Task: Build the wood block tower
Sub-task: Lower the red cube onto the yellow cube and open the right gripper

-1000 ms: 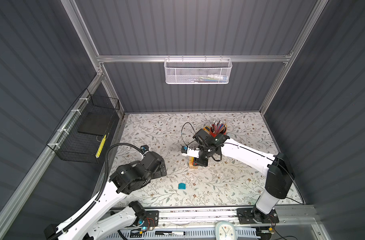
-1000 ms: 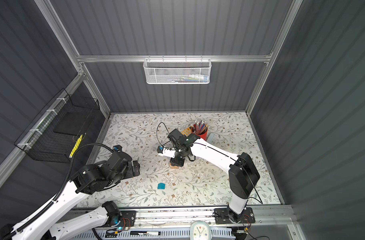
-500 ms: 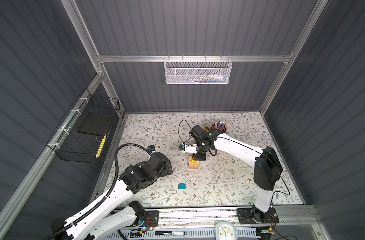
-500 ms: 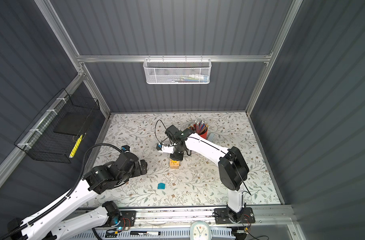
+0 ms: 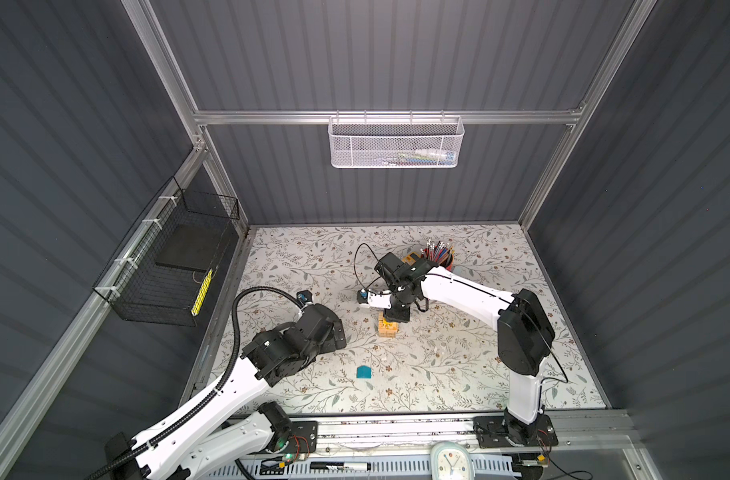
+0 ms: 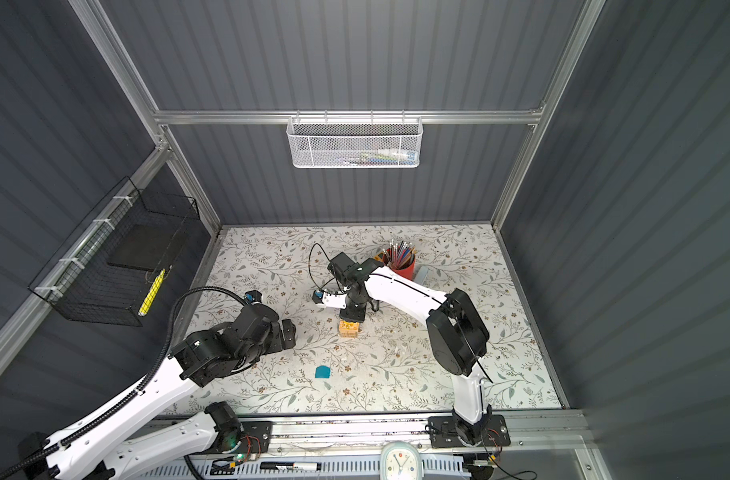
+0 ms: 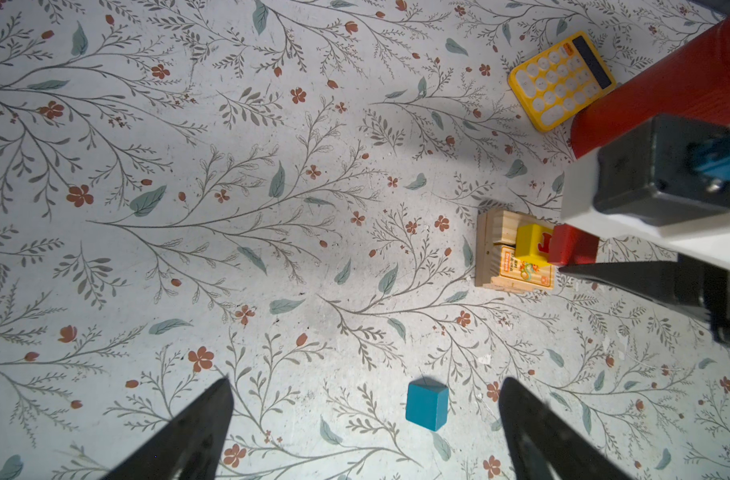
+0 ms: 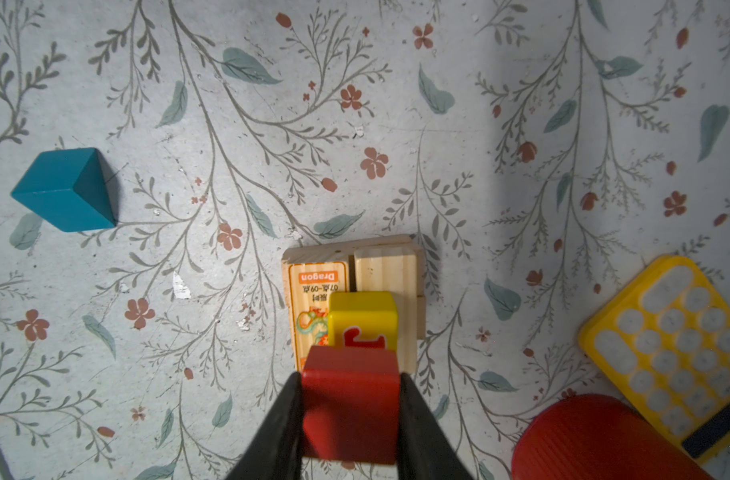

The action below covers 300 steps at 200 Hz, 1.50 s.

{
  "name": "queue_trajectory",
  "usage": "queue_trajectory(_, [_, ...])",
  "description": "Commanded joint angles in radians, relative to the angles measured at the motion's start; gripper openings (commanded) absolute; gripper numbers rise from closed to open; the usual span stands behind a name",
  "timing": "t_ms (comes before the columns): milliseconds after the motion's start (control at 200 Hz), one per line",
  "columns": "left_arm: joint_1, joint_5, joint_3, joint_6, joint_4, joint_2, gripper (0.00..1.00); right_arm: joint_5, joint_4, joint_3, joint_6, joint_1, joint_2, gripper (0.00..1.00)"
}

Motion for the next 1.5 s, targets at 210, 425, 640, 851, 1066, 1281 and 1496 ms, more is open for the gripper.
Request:
queue_trajectory(210, [0.005,-0.018,-0.016,-0.012,0.002,-0.001,1.0,0.005,-0.005,0.033,-0.008,-0.01,0.046,0.34])
queue_trajectory(425, [0.004,-0.021,-0.015,-0.012,0.001,-0.002,0.99,-0.001,-0.004,0.04,-0.008,-0.016,0.052,0.36])
queue_trajectory(640, [0.005,-0.026,-0.014,-0.012,-0.006,-0.002,1.0,-0.01,-0.007,0.044,-0.008,-0.015,0.069,0.36])
queue_trajectory(851, [0.005,-0.026,-0.014,-0.012,-0.01,-0.004,1.0,-0.017,-0.008,0.043,-0.006,-0.016,0.073,0.37])
queue_trajectory(1066, [0.006,-0.027,-0.011,-0.012,-0.012,-0.003,1.0,-0.013,-0.002,0.039,-0.006,-0.016,0.067,0.42])
queue_trajectory(1281, [0.005,-0.025,-0.008,-0.01,-0.01,-0.001,1.0,-0.027,-0.004,0.049,0.001,-0.015,0.051,0.49])
queue_trajectory(1496, [0.005,-0.027,0.009,-0.003,-0.012,0.004,1.0,-0.067,0.04,0.05,0.11,-0.03,-0.037,0.6])
